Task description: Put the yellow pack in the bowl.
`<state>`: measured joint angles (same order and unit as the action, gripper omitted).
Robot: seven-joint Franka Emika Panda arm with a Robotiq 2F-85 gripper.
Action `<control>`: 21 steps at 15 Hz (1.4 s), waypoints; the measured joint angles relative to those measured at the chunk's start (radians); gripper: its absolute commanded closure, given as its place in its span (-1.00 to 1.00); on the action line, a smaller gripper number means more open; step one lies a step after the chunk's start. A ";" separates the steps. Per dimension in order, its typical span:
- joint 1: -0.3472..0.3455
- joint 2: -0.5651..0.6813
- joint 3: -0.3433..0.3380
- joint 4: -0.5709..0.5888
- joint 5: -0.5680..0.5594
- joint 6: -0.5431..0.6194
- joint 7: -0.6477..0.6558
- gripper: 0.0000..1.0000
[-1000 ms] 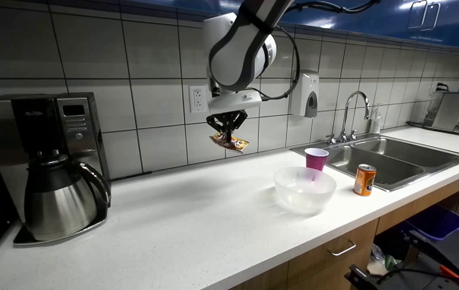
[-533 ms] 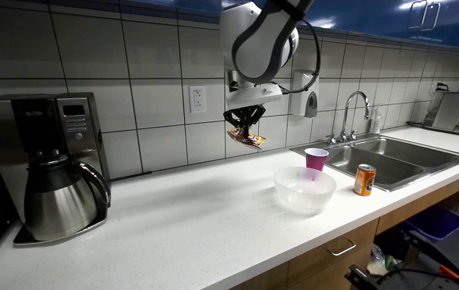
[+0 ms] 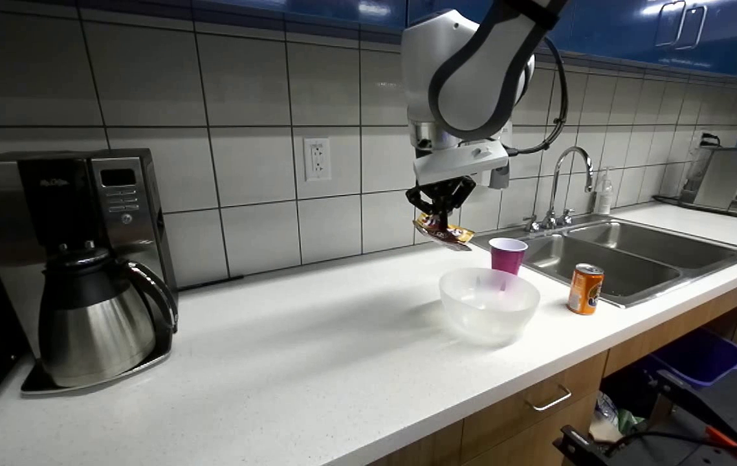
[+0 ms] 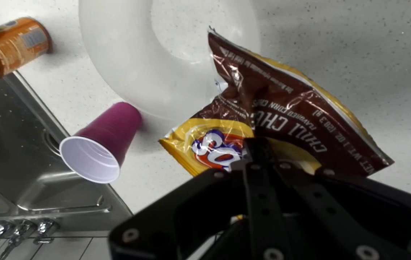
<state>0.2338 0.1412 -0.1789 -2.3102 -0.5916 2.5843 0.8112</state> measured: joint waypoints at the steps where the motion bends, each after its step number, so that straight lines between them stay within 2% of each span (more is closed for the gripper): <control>1: -0.013 -0.007 0.001 -0.018 -0.005 0.003 0.000 1.00; 11: -0.127 0.045 0.003 -0.123 -0.030 0.121 -0.001 1.00; 19: -0.141 0.172 -0.040 -0.129 -0.029 0.238 -0.003 1.00; 20: -0.141 0.183 -0.040 -0.129 -0.029 0.247 -0.003 0.80; 21: -0.141 0.192 -0.040 -0.129 -0.029 0.253 -0.003 0.44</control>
<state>0.0923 0.3334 -0.2190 -2.4391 -0.6206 2.8374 0.8083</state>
